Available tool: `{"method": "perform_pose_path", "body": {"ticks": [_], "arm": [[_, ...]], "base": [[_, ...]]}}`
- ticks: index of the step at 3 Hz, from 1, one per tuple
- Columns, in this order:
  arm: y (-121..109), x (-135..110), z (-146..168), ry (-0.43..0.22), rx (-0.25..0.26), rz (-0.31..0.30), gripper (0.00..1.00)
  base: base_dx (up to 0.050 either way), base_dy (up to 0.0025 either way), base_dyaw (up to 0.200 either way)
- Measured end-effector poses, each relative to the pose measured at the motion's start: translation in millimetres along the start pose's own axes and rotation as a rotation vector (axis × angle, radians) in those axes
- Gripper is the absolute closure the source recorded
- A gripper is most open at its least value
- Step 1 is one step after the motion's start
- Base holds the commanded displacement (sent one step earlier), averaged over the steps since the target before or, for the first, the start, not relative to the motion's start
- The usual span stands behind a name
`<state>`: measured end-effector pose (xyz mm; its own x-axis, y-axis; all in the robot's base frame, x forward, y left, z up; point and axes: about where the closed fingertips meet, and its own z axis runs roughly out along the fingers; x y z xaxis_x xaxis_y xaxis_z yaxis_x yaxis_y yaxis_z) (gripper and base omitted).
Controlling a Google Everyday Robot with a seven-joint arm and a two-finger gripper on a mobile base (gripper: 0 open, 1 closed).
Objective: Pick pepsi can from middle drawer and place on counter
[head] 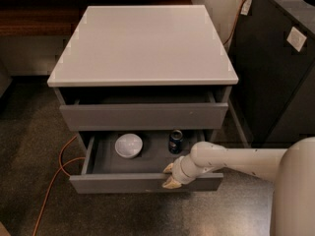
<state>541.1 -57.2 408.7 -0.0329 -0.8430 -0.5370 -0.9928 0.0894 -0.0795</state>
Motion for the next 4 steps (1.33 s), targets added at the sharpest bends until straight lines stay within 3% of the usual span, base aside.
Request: {"method": "perform_pose_path", "body": {"ticks": [1, 2, 4], "arm": [[0.1, 0.0, 0.0, 0.000, 0.000, 0.000, 0.82], [0.2, 0.0, 0.0, 0.000, 0.000, 0.000, 0.51], [1.4, -0.4, 1.6, -0.001, -0.004, 0.000, 0.04]], "base": [[0.000, 0.00000, 0.000], [0.000, 0.00000, 0.000], [0.000, 0.00000, 0.000]]}}
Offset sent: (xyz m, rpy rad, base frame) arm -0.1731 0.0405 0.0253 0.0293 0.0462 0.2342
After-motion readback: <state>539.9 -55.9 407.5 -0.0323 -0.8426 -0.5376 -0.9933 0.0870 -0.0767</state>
